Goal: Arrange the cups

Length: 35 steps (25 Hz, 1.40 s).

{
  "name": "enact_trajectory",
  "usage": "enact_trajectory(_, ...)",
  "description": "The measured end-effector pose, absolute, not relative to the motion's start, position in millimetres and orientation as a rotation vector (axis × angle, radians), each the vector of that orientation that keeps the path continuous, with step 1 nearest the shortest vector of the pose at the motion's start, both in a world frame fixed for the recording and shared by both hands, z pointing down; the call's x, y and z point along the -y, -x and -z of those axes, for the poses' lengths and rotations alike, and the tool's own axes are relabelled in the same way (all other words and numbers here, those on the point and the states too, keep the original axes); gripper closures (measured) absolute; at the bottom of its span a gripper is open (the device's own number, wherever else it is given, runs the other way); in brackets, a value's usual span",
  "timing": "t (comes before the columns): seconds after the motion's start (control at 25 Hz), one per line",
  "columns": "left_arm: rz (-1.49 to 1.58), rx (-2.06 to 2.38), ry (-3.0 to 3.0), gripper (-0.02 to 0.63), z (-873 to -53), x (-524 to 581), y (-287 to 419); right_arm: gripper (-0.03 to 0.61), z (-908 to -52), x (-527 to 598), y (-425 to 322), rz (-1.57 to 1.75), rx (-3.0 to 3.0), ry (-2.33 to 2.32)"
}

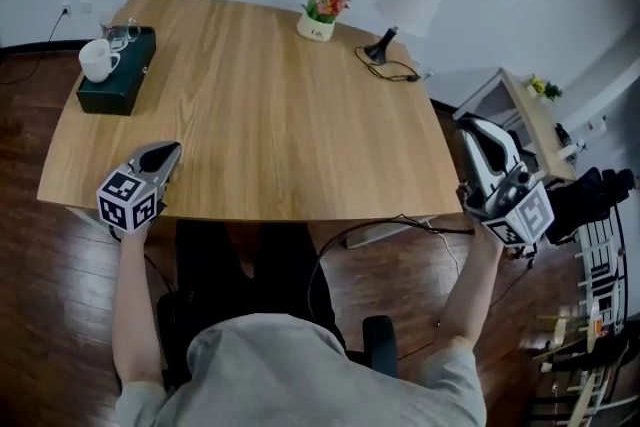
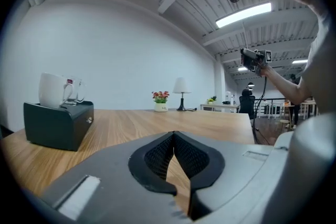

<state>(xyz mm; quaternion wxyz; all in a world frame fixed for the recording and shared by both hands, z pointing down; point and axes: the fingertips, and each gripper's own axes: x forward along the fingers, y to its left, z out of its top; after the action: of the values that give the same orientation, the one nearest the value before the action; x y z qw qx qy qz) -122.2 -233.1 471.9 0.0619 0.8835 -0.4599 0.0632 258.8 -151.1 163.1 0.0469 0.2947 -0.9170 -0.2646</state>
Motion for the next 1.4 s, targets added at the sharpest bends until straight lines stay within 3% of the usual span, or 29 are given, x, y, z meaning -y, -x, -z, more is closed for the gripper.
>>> enact_trajectory(0.16,-0.097,1.306,-2.773,0.605,-459,223,96,0.538,-154,125,-325,0.849,2.642,-1.055)
enact_trajectory(0.32,0.092,1.230,-2.894,0.532,-424,218,63,0.508,-140,124,-385,0.834,2.580,-1.182)
enact_trajectory(0.44,0.100,1.177,-2.948,0.488,-414,214,41,0.502,-171,137,-406,0.671,2.670,-1.235)
enact_trajectory(0.52,0.052,1.146,-2.975,0.507,-418,212,26,0.500,-206,145,-407,0.573,2.716,-1.261)
enact_trajectory(0.92,-0.131,1.098,-2.942,0.567,-462,219,-11,0.500,-391,199,-269,0.180,3.074,-1.232)
enact_trajectory(1.04,-0.177,1.082,-2.845,0.604,-475,229,-10,0.500,-407,211,-238,0.132,3.092,-1.181)
enact_trajectory(1.4,-0.299,1.034,-2.744,0.604,-491,241,-23,0.500,-415,221,-192,0.087,3.129,-1.036)
